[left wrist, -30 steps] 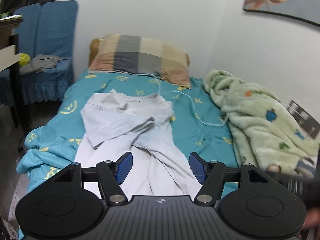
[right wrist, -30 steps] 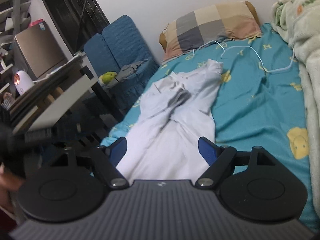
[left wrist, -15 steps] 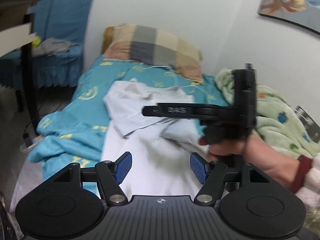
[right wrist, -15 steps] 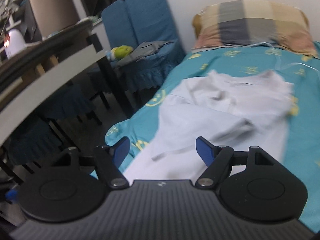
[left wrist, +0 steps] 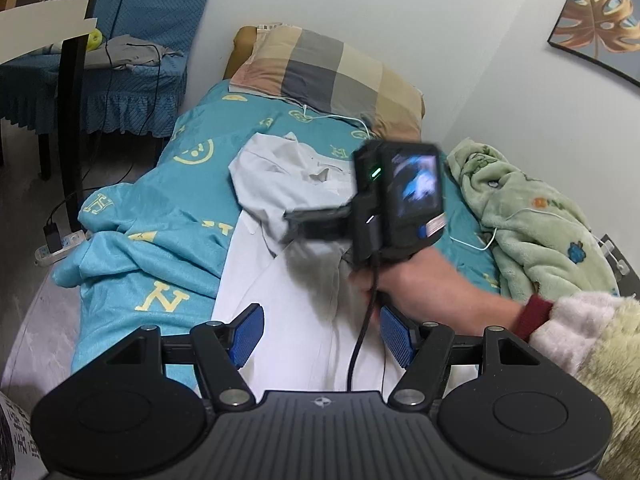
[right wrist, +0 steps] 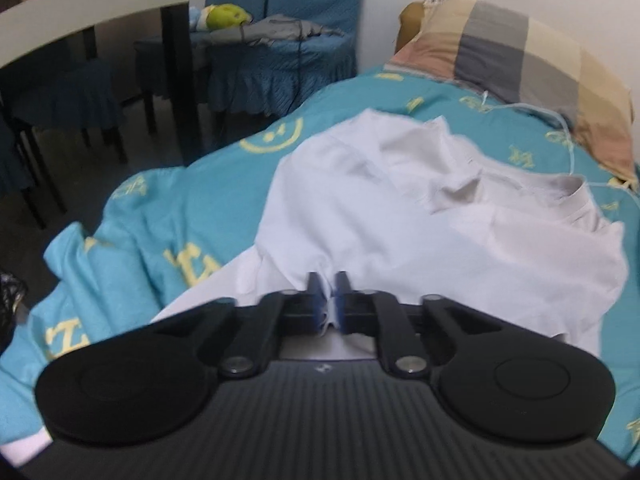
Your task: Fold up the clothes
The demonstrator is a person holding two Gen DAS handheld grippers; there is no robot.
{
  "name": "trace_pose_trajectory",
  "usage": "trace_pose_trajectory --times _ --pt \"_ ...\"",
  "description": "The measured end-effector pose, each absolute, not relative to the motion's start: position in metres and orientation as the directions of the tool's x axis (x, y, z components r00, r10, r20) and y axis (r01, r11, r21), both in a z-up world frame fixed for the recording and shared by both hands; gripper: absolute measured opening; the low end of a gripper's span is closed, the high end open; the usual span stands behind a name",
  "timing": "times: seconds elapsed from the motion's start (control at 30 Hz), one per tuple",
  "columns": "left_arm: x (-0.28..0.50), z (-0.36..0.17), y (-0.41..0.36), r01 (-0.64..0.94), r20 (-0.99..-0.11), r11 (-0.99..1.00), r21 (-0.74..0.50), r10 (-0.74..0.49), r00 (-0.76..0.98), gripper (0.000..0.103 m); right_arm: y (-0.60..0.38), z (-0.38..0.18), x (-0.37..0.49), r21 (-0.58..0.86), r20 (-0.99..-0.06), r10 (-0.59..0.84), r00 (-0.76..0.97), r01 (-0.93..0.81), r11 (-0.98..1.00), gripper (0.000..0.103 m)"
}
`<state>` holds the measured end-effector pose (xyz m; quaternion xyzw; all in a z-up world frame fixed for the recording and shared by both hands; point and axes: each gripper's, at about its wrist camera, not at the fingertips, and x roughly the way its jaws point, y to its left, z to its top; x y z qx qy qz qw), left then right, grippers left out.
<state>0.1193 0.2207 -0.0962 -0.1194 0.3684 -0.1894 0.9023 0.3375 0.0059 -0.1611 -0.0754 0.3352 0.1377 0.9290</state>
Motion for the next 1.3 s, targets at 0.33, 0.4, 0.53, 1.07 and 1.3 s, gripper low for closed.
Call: trace_pose_trajectory --times 0.33,0.4,0.53,1.07,1.3 --pt "0.123 -0.101 0.211 0.244 -0.637 0.909 -0.339 -0.413 0.651 0.067 -0.074 -0.089 0.394 0.100 -0.490 0.178 0.854 -0.148 0.984 0.006" --pt "0.127 -0.105 0.208 0.243 -0.646 0.910 -0.335 -0.410 0.643 0.067 -0.097 -0.088 0.413 0.119 -0.480 0.137 0.866 -0.090 0.989 0.006" --pt "0.135 -0.115 0.202 0.240 -0.672 0.916 -0.322 -0.400 0.624 0.067 -0.140 -0.110 0.450 0.135 -0.501 0.045 0.865 0.026 0.991 0.005" --pt "0.159 -0.147 0.196 0.202 -0.739 0.936 -0.288 -0.351 0.574 0.067 -0.184 -0.138 0.418 0.180 -0.555 -0.004 0.832 0.125 0.976 0.007" --pt "0.143 -0.137 0.199 0.188 -0.728 0.940 -0.286 -0.341 0.595 0.067 -0.165 -0.073 0.260 0.246 -0.548 0.097 0.831 0.049 0.968 0.007"
